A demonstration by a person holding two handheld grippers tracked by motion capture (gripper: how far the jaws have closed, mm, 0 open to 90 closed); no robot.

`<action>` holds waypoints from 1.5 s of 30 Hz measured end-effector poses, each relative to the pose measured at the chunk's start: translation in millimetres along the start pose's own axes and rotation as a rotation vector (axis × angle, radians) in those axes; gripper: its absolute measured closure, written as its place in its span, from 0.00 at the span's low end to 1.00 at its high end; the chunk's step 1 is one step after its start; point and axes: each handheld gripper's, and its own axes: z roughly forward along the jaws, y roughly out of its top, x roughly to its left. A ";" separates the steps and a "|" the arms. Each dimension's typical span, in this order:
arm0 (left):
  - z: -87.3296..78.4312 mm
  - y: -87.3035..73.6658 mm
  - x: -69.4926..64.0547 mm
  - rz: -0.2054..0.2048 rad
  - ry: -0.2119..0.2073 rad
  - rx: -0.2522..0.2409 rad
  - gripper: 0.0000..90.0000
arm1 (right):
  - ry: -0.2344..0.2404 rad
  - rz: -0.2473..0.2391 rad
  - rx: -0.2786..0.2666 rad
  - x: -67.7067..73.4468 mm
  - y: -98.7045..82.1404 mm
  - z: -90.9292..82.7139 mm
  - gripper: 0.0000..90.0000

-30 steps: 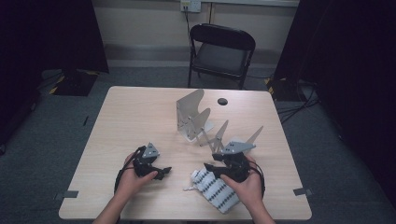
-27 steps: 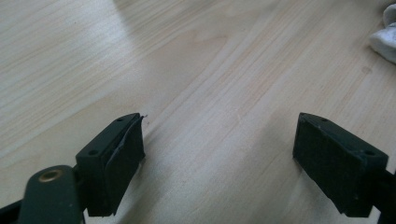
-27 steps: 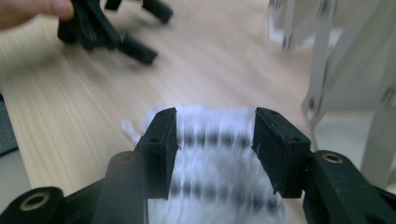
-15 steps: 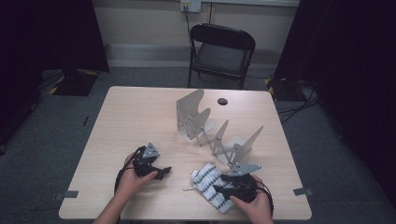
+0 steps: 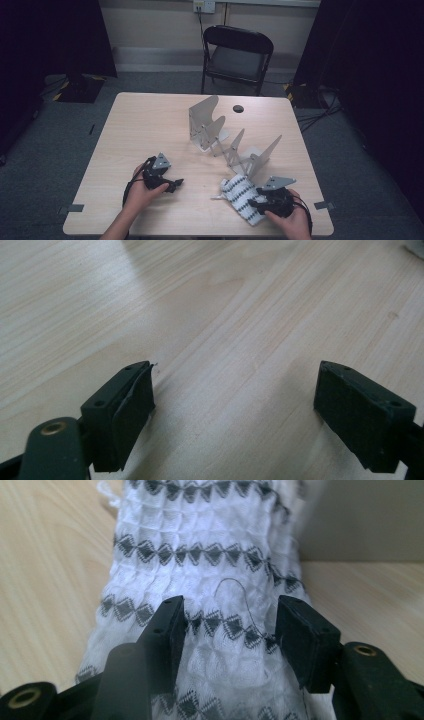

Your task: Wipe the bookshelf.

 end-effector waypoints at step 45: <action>0.2 0.5 0.5 0.005 0.000 0.004 0.17 | -0.180 0.171 0.003 -50.3 1.7 -6.3 0.52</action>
